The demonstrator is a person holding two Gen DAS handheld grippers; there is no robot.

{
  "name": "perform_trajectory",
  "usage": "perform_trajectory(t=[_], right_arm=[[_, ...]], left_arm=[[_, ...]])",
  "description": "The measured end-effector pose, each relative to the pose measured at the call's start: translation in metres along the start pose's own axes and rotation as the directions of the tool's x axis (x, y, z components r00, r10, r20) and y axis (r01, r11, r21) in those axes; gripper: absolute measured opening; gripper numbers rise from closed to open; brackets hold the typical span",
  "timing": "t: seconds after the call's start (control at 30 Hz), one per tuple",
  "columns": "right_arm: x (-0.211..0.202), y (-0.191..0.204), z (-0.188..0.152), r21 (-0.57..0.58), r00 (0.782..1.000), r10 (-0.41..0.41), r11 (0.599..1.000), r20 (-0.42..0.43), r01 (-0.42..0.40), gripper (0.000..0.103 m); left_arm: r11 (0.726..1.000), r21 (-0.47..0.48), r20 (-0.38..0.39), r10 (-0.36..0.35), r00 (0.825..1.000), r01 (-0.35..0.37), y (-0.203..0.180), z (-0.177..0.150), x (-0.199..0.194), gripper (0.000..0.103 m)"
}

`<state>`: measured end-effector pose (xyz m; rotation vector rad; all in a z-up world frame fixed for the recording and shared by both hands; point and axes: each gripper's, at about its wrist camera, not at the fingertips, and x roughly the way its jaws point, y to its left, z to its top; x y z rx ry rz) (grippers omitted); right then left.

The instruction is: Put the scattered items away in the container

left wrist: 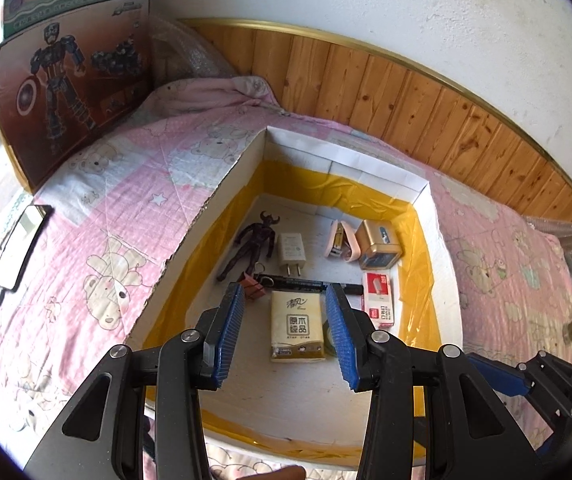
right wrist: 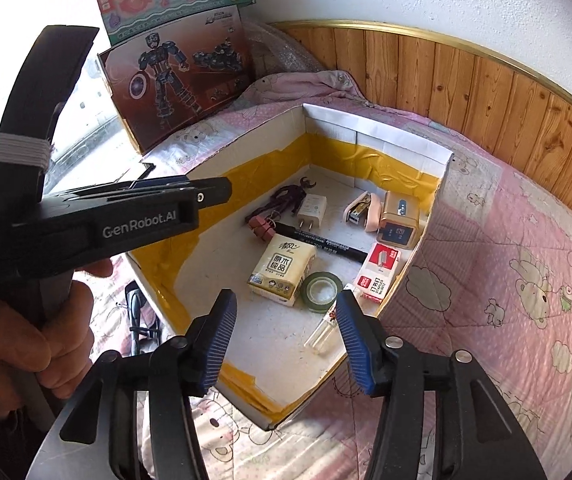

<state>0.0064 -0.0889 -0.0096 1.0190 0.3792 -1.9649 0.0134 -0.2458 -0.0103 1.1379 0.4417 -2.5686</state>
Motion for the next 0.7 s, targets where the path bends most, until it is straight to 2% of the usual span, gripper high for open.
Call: perform_trajectory(t=[0.1,0.17,0.2,0.33,0.4,0.6,0.7], right_arm=[[0.002,0.006,-0.005,-0.030,0.998,0.002,1.000,-0.056,-0.004,0.062],[0.003,0.015,-0.010,-0.057,0.997,0.006,0.998,-0.083,-0.011,0.062],[0.002,0.018,-0.013,-0.066,0.996,0.008,0.998,-0.089,-0.014,0.062],[-0.002,0.021,-0.021,-0.049,0.991,0.081,0.995,-0.107,-0.087,0.062],[-0.004,0.021,-0.023,-0.039,0.990,0.094,0.994,-0.104,-0.098,0.062],[-0.009,0.022,-0.026,-0.054,0.994,0.056,0.997,-0.090,-0.062,0.056],[-0.012,0.027,-0.024,-0.098,0.997,-0.015,0.995,-0.079,0.007,0.056]], left_arm=[[1.000,0.002,-0.003,-0.015,1.000,0.015,-0.004,-0.003,-0.002,0.045],[1.000,0.015,0.006,-0.025,1.000,0.025,-0.010,-0.006,-0.005,0.055],[0.999,0.022,0.011,-0.030,0.999,0.030,-0.012,-0.007,-0.007,0.056],[0.998,0.036,0.040,-0.048,0.998,0.047,-0.019,-0.011,-0.015,0.057],[0.998,0.049,0.044,-0.052,0.998,0.050,-0.023,-0.013,-0.017,0.057],[0.997,0.062,0.032,-0.044,0.999,0.042,-0.028,-0.016,-0.016,0.058],[0.998,0.045,0.016,-0.041,0.999,0.040,-0.026,-0.015,-0.014,0.058]])
